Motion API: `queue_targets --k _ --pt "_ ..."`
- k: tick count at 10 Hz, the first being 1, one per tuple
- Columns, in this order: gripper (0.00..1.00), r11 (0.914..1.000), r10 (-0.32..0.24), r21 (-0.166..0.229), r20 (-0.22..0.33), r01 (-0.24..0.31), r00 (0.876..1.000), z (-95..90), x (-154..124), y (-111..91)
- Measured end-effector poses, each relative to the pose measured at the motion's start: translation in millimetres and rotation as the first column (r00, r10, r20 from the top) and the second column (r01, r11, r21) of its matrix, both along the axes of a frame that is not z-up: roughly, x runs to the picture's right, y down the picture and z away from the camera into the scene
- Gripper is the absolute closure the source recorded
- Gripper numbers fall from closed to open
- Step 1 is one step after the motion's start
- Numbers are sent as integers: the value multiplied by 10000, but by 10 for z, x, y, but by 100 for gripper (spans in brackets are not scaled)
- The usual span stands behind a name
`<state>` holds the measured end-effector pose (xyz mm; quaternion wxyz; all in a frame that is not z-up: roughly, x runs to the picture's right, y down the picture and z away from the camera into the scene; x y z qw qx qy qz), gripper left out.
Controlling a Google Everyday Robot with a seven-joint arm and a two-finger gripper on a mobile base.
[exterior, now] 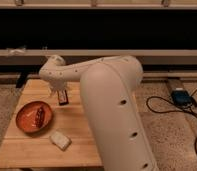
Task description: Place the eraser in the ceramic cup
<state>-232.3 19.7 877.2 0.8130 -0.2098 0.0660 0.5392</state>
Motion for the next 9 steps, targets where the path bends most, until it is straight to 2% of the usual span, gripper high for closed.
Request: queue_targets --k 3,5,9 --pt "20 9995 -310 39 -69 310 9995 389 -259 22" --pt "20 9996 -293 29 -284 294 9992 655 -229 -4" --pt "20 10000 -27 6 -565 27 9984 875 -133 -116"
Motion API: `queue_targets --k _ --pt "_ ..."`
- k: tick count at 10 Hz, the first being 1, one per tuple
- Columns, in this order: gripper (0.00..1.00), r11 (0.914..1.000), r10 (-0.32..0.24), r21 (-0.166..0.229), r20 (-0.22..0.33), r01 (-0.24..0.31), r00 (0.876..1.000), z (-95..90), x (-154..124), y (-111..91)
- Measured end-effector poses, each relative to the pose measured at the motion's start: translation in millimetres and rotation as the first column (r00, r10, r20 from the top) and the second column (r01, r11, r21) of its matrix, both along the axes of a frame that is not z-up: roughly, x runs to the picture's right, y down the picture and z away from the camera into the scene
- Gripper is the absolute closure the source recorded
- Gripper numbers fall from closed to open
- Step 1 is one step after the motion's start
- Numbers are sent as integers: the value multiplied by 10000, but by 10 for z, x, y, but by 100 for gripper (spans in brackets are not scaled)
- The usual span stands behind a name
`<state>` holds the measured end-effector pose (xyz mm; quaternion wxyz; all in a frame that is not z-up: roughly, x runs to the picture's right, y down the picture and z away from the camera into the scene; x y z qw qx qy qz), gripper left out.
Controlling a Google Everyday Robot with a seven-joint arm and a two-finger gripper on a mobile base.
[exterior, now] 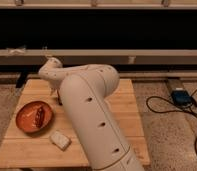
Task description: Place the eraser in the ceramic cup
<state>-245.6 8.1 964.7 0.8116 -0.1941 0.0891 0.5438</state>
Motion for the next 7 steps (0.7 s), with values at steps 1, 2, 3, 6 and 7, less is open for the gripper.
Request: queue_targets --k 1,2,3,6,7 --pt "20 10000 38 10 -31 -38 10000 24 1 -12" --pt "20 10000 41 1 -46 -41 10000 37 -12 -9" --pt "20 10000 61 -49 -55 -61 10000 61 -25 12" --pt "22 9993 55 -357 -210 -63 9998 152 3 142" --pt "27 9991 109 -403 -223 -118 9997 172 8 155"
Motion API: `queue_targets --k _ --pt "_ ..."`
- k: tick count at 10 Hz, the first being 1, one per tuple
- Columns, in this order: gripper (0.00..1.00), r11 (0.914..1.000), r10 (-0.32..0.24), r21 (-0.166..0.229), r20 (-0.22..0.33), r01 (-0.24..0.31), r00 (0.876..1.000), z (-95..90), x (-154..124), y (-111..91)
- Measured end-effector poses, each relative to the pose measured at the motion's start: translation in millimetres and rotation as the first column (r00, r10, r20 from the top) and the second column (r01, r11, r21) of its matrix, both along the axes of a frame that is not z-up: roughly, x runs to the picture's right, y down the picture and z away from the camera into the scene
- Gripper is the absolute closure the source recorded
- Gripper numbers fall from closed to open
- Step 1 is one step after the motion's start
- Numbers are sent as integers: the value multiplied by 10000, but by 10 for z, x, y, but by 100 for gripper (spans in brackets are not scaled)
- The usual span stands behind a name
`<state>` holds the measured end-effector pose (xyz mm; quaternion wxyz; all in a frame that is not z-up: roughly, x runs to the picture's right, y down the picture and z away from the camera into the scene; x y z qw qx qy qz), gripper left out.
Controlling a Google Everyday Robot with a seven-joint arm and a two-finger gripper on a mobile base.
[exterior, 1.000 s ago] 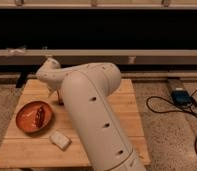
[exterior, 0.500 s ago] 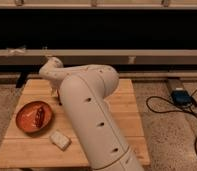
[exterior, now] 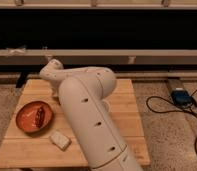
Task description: Place the eraser in the ceramic cup
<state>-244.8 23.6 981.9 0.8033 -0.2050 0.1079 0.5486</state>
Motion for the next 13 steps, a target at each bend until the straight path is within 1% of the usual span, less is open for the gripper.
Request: queue_targets --k 2,5,6,7,8,9,10,12,13 --pt "47 9998 160 -105 -71 -161 9998 46 64 -14" --pt "77 9991 318 -273 2 -318 9995 50 127 -50" --pt "88 9987 375 -363 119 -370 9992 11 145 -49" --pt "96 9982 453 -396 288 -441 9986 -70 161 -66" --pt "100 9978 559 -386 500 -540 9972 -197 183 -108" --pt "100 9971 708 -340 774 -683 9945 -393 228 -182" --pt "100 9966 801 -289 953 -777 9922 -543 280 -248" --pt "100 9941 1072 -317 1410 -1037 9842 -899 443 -384" --pt "100 9921 1252 -325 1711 -1214 9773 -1131 607 -476"
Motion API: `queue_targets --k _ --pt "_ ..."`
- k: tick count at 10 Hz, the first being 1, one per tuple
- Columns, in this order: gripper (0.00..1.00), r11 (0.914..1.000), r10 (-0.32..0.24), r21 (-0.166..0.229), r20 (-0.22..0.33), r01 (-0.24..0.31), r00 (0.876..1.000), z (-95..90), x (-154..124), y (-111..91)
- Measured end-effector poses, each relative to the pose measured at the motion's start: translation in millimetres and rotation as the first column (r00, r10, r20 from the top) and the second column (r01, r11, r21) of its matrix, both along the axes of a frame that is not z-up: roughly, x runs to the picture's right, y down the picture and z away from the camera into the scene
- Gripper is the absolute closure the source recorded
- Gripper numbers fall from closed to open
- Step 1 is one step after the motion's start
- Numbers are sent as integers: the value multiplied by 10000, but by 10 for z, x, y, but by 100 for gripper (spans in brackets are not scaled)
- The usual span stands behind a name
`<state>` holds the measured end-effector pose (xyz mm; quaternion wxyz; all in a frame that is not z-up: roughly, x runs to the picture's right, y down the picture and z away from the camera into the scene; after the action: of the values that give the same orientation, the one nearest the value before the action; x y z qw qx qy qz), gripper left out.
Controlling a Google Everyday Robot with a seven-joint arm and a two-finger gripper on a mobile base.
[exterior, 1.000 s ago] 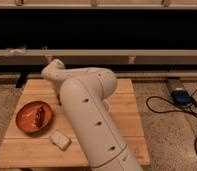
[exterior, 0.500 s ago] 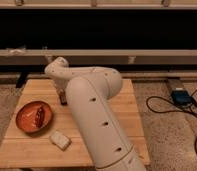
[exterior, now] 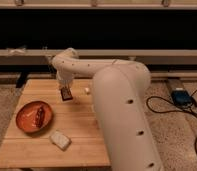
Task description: Place the eraser in the ceramic cup
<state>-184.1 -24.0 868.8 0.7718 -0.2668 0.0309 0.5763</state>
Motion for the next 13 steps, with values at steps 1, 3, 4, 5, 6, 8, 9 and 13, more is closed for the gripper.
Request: queue_targets --k 1,3,4,5,6,8,9,13 --pt "100 9998 186 36 271 -188 9995 -190 138 -74" --pt "100 9988 454 153 809 -468 9957 -499 348 -195" --pt "100 9979 569 257 1121 -601 9921 -640 515 -239" --pt "100 9968 656 358 1423 -714 9876 -757 669 -275" --pt "100 9960 628 515 1763 -729 9823 -887 807 -314" --pt "100 9948 665 617 2111 -811 9752 -952 967 -301" --pt "100 9935 783 640 2188 -944 9726 -944 1121 -286" --pt "100 9864 1275 704 2417 -1484 9619 -873 1538 -209"
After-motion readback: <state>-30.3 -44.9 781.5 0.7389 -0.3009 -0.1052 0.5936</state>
